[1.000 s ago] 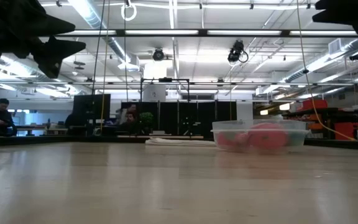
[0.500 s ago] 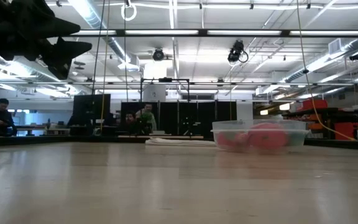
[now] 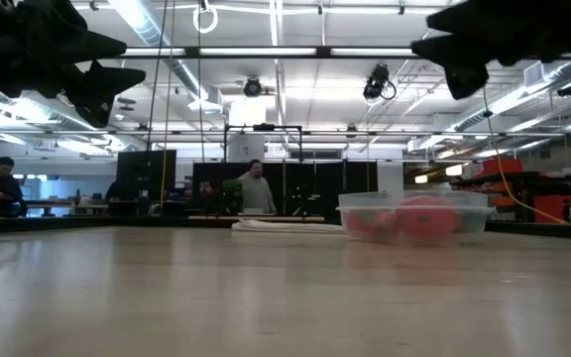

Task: Pick and placing Produce into tupperware
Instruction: Return to Home Position

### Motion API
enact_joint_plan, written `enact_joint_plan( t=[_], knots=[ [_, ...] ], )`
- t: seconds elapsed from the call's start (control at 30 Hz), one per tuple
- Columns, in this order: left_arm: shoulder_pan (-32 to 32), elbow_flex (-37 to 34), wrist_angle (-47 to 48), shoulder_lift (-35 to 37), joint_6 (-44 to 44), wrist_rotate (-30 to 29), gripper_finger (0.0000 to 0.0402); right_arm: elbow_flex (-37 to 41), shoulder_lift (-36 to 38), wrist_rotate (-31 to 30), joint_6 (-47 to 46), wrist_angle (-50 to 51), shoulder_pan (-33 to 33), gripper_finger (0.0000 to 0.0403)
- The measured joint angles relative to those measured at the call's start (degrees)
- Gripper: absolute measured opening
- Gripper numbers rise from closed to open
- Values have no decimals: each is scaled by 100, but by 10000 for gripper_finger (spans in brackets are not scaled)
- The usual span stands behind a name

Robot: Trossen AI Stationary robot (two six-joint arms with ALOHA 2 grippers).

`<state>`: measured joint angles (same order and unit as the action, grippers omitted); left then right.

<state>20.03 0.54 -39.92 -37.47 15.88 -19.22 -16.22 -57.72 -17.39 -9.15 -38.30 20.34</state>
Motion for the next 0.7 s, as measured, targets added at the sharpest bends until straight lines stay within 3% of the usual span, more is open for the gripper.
enact_joint_plan(
  t=[0.3, 0.47, 0.7],
  knots=[
    [0, 0, 41, 0, -19, -1, 191, 981, 1167, 6, 196, -328, 2, 187],
    [0, 0, 46, 0, -334, -19, 188, 1567, 1873, -352, 123, -235, 2, 187],
    [0, -2, 90, 0, -168, -20, 194, 1501, 2321, -404, 394, 227, -85, 187]
  ],
)
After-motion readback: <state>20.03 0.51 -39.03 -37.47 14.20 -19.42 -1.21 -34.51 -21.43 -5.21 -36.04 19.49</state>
